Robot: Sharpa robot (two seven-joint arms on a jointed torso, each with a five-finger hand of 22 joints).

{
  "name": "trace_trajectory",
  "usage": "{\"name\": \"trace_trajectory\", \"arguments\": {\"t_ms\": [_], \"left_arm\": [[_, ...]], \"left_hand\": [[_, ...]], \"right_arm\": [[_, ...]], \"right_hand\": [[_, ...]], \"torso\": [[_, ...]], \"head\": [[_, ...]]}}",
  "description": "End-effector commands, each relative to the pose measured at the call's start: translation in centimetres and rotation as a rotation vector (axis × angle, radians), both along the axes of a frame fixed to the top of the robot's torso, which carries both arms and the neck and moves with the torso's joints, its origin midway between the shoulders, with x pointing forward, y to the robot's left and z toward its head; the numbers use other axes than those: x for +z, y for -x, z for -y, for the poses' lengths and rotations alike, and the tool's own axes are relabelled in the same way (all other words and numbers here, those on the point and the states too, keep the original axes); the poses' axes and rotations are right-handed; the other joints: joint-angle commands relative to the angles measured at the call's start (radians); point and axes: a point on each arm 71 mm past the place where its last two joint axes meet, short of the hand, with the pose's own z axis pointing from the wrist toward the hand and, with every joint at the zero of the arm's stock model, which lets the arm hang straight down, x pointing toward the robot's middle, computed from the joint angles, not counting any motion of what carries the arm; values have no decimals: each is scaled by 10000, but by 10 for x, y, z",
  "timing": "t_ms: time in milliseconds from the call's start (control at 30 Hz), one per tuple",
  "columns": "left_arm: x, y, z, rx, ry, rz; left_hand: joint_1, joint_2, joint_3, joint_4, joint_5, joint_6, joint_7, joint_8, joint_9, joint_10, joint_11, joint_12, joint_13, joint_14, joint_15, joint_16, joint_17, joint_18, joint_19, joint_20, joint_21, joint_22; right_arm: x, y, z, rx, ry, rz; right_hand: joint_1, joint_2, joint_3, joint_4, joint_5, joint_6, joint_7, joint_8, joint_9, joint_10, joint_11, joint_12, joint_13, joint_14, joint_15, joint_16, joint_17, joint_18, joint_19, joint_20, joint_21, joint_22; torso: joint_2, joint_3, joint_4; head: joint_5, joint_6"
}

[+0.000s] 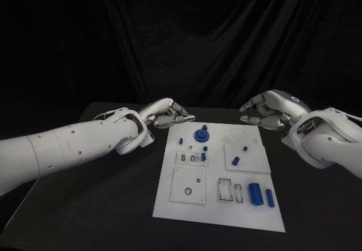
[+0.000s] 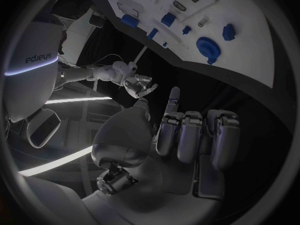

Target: Assemble the parts on the task board

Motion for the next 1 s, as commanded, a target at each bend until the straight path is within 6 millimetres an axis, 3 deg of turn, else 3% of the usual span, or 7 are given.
{"name": "trace_trajectory", "arguments": {"t_ms": [33,167,267,300,500,700,1000], "left_arm": [[-3,-1,6,572,-782,-19],[-11,3,20,977,-2463,-159],[-18,10,33,1367,-3677,-580],[-21,12,36,1523,-4046,-807],[-33,20,54,2233,-6057,-2030],[-40,23,69,2768,-7402,-2699],[-43,25,82,3286,-8034,-3159]], "left_hand": [[292,-79,-131,314,-314,234,-84,140,197,1049,-105,34,2627,1041,-157,26,2627,-56,1052,-215,29,2627],[625,-161,-221,353,-306,681,-333,605,724,1049,-330,34,2627,1041,-365,26,2627,-56,1052,-578,29,2627],[773,-293,-301,318,-136,1468,-796,1718,1852,1049,-758,34,2627,1041,-743,26,2627,-56,1052,-1018,29,2627],[662,-281,-362,339,-132,1459,-969,2252,2567,1049,-937,34,2627,1041,-938,26,2627,-56,1052,-1243,29,2627],[-669,-3,-890,322,-295,1152,-1142,3184,4147,1049,-1127,34,2627,1041,-1163,26,2627,-56,1052,-1503,29,2627],[-670,129,-949,361,-125,922,-1206,3479,4980,1049,-1202,34,2627,1041,-1255,26,2627,-56,1052,-1590,29,2627],[-1013,226,-1163,371,-580,845,-1213,3486,5414,1049,-1217,34,2627,1041,-1283,26,2627,-56,1052,-1619,29,2627]], "right_arm": [[-5,-2,3,-213,184,-392],[-7,-4,4,-295,267,-526],[-9,-5,4,-358,345,-666],[-10,-5,5,-377,374,-719],[-14,-7,5,-494,557,-1038],[-16,-8,4,-567,651,-1191],[-20,-10,2,-571,740,-1354]], "right_hand": [[19,58,39,-14,54,63,12,18,-20,1026,75,27,2630,1051,100,25,2635,56,476,64,-38,2246],[57,99,70,-32,172,72,22,2,-36,1026,94,27,2630,1051,115,25,2635,60,470,77,-51,2241],[77,129,91,-42,265,81,31,-10,-48,1026,106,27,2630,1051,127,25,2635,63,464,87,-63,2237],[86,139,98,-47,299,83,34,-15,-52,1026,110,27,2630,1051,131,25,2635,66,458,91,-74,2233],[129,179,133,-77,441,120,39,-20,-65,1026,127,27,2630,1051,146,25,2635,72,446,107,-98,2225],[138,192,142,-84,487,128,42,-24,-69,1026,132,27,2630,1051,150,25,2635,76,438,111,-112,2220],[151,201,152,-95,534,142,44,-24,-72,1026,139,27,2630,1051,155,25,2635,79,432,116,-124,2215]], "torso": [[-182,107,-73],[-244,148,-136],[-299,165,-219],[-313,166,-216],[-401,175,-158],[-447,164,-164],[-441,177,-162]], "head": [[91,-87],[168,-194],[210,-342],[195,-393],[65,-613],[47,-860],[-13,-1141]]}}
